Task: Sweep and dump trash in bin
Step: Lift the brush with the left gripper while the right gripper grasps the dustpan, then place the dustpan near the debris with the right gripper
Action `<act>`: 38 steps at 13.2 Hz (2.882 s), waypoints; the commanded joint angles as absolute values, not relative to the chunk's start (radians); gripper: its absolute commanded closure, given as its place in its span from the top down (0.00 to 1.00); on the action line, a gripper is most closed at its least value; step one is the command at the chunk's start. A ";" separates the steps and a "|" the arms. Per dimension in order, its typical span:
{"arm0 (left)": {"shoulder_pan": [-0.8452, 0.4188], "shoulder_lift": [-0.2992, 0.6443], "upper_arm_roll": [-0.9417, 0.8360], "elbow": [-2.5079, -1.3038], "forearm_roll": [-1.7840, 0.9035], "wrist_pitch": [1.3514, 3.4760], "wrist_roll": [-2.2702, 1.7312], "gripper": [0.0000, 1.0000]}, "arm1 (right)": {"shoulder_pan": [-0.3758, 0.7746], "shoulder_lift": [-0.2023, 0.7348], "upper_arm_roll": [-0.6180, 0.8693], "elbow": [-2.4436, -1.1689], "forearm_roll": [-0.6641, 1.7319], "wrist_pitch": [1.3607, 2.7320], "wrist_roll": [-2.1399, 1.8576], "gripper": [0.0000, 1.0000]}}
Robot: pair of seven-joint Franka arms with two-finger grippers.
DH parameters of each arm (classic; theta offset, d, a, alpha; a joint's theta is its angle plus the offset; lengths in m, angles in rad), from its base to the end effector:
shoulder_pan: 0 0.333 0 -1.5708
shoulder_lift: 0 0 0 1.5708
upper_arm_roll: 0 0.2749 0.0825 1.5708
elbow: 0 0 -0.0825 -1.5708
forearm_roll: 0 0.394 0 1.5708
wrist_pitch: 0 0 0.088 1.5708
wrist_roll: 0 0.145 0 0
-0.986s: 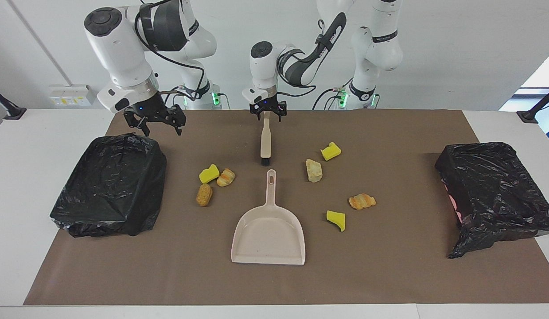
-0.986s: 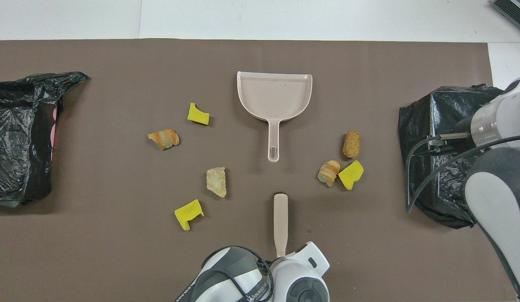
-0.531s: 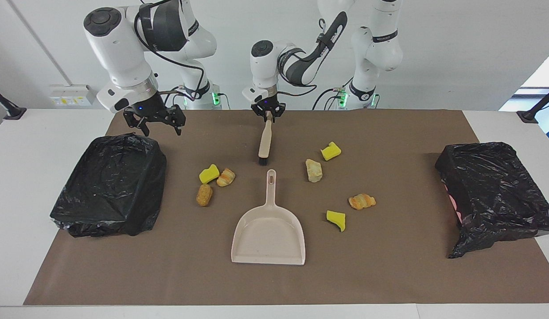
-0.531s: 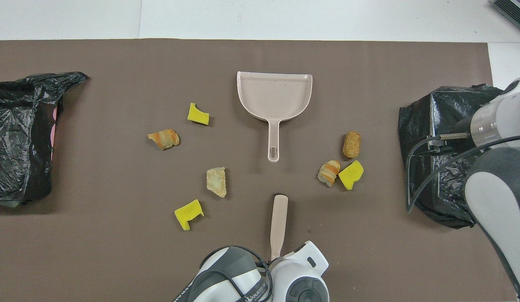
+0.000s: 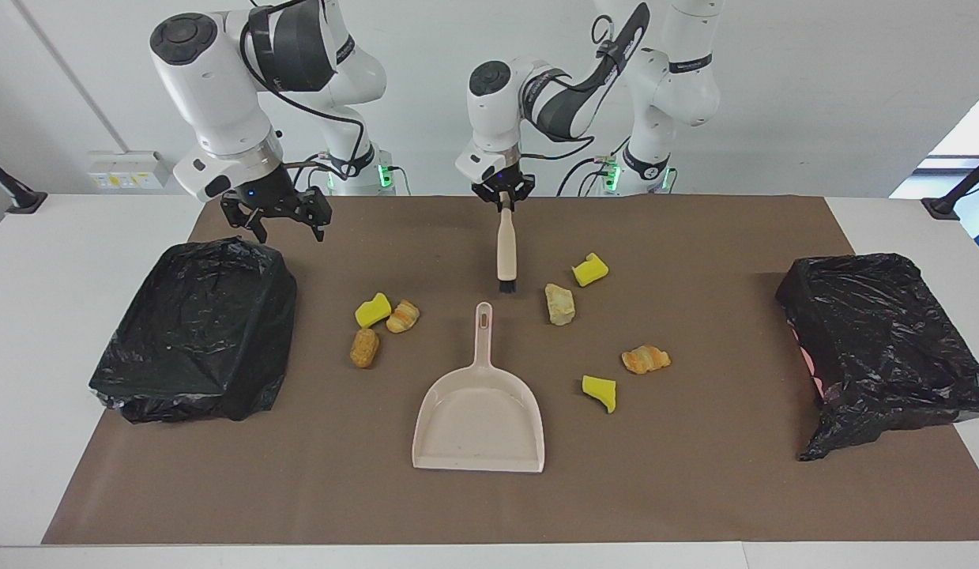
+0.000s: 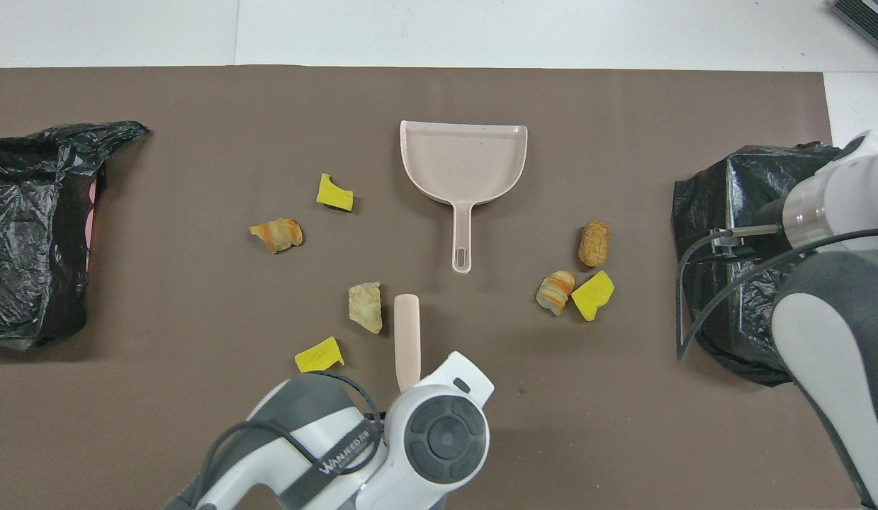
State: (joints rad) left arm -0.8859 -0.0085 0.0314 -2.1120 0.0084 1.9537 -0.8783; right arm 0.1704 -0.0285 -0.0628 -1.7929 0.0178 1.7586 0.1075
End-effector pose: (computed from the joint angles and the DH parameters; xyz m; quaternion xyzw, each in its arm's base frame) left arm 0.3466 -0.3968 0.3231 -0.9971 -0.0100 0.0457 0.0594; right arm 0.5608 0.0626 0.4698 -0.9999 0.0016 0.0039 0.0093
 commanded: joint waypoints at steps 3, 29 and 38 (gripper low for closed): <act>-0.605 0.070 0.025 -2.008 0.054 1.928 -0.616 0.00 | 0.244 0.090 -0.061 -1.781 0.037 1.894 0.221 1.00; -0.344 0.026 0.017 -2.051 0.055 1.841 0.348 0.00 | 0.520 0.514 -0.041 -1.551 0.063 2.120 0.565 0.00; -0.224 0.362 0.021 -1.643 0.089 1.951 0.492 0.00 | 0.430 0.276 -0.038 -1.724 0.081 1.985 -0.195 0.00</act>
